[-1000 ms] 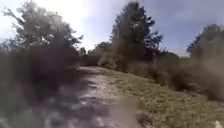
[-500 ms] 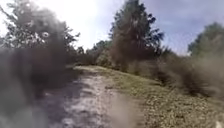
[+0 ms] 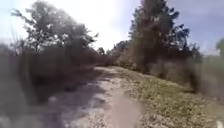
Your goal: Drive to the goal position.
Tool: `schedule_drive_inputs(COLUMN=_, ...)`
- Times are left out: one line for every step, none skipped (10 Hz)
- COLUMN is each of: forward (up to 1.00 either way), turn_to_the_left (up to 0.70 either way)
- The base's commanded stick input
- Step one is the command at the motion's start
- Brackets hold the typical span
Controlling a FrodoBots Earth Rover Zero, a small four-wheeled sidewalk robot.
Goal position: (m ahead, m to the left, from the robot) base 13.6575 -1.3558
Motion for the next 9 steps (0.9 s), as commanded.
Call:
schedule_drive_inputs(forward=0.85, turn_to_the_left=0.0)
schedule_drive_inputs(forward=0.85, turn_to_the_left=0.0)
schedule_drive_inputs(forward=0.85, turn_to_the_left=0.0)
schedule_drive_inputs(forward=0.85, turn_to_the_left=0.0)
schedule_drive_inputs(forward=0.85, turn_to_the_left=0.0)
schedule_drive_inputs(forward=0.85, turn_to_the_left=0.0)
schedule_drive_inputs(forward=0.85, turn_to_the_left=0.0)
schedule_drive_inputs(forward=0.85, turn_to_the_left=0.0)
schedule_drive_inputs(forward=0.85, turn_to_the_left=0.0)
